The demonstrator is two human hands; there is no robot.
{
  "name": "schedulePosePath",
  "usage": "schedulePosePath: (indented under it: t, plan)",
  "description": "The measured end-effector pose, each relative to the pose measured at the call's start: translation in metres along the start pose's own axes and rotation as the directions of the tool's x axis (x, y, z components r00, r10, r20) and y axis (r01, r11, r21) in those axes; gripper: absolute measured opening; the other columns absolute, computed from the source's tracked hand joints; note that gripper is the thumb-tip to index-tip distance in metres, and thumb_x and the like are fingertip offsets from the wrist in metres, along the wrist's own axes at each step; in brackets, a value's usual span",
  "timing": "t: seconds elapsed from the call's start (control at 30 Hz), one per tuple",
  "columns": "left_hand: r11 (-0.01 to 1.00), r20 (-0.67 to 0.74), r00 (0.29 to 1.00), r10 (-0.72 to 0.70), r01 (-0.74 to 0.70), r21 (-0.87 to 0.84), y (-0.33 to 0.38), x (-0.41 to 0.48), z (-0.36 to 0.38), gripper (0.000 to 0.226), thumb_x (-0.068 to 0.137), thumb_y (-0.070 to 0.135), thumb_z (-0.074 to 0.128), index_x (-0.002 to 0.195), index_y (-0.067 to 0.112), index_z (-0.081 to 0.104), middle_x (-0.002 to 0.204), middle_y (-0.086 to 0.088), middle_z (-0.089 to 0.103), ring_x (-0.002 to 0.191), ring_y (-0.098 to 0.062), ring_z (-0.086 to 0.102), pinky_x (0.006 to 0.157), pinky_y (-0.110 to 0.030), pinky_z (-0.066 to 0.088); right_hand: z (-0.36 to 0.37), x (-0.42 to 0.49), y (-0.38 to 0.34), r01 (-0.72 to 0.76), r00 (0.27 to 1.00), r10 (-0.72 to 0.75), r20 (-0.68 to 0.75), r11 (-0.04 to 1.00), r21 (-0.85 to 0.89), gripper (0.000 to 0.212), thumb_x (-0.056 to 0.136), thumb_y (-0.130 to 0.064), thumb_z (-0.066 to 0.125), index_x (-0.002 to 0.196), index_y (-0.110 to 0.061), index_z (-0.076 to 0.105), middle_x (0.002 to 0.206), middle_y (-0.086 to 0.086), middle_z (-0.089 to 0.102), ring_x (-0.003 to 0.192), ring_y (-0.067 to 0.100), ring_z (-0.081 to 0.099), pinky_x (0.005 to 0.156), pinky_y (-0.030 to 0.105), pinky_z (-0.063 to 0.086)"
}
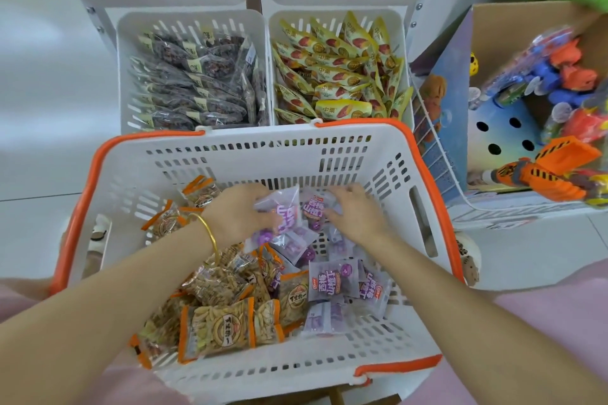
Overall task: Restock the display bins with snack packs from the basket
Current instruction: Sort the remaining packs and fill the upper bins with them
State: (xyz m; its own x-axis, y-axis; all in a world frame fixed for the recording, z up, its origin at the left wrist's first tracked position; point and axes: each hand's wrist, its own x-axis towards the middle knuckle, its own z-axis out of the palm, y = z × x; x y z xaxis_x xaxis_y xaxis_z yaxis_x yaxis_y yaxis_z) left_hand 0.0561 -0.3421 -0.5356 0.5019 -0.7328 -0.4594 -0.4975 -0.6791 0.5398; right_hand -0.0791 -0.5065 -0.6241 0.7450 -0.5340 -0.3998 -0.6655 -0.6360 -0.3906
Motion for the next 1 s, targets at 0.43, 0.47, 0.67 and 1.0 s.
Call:
schedulePosePath:
  t: [0.43,0.47,0.67,1.0]
  plan:
    - [0.629,0.104,0.993,-0.058,0.118,-0.768,0.012,-0.014,-0.017,0.018,0.091,0.017,0.058,0.106,0.012,0.067,0.101,-0.022,0.067,0.085,-0.029,0.066,0.072,-0.037,0.059,0.001,-0.009,0.019,-0.025,0.994,0.062,0.092,0.933,-0.359,0.057,0.085,0.005,0.051,0.136,-0.015,0.037,0.126,0.012,0.049,0.111,0.032,0.055,0.086,0.04,0.048]
    - [0.608,0.097,0.994,-0.056,0.111,-0.786,0.012,-0.015,-0.019,0.017,0.092,0.016,0.057,0.105,0.011,0.067,0.097,-0.019,0.068,0.079,-0.024,0.067,0.066,-0.032,0.059,-0.009,-0.011,0.015,-0.008,0.996,0.04,0.078,0.929,-0.371,0.045,0.086,0.0,0.052,0.127,-0.016,0.044,0.116,0.01,0.056,0.102,0.03,0.059,0.081,0.038,0.049]
    - [0.536,-0.063,0.994,-0.091,-0.005,-0.844,0.015,-0.015,-0.03,0.031,0.096,0.019,0.052,0.126,0.013,0.056,0.116,-0.013,0.065,0.106,-0.033,0.059,0.091,-0.048,0.045,-0.086,-0.019,-0.014,-0.017,0.983,0.075,-0.166,0.946,0.323,0.031,0.085,-0.041,0.066,0.084,-0.014,0.052,0.074,0.002,0.052,0.066,0.018,0.049,0.053,0.029,0.032]
    - [0.291,-0.11,0.993,0.038,-0.116,-0.95,0.038,-0.025,-0.033,0.034,0.098,0.007,0.042,0.132,0.009,0.045,0.128,-0.014,0.058,0.114,-0.032,0.059,0.092,-0.051,0.05,-0.09,-0.061,-0.078,-0.233,0.96,0.139,0.243,-0.087,0.969,0.022,0.096,-0.031,0.053,0.085,-0.012,0.052,0.053,0.002,0.048,0.039,0.009,0.043,0.032,0.015,0.034]
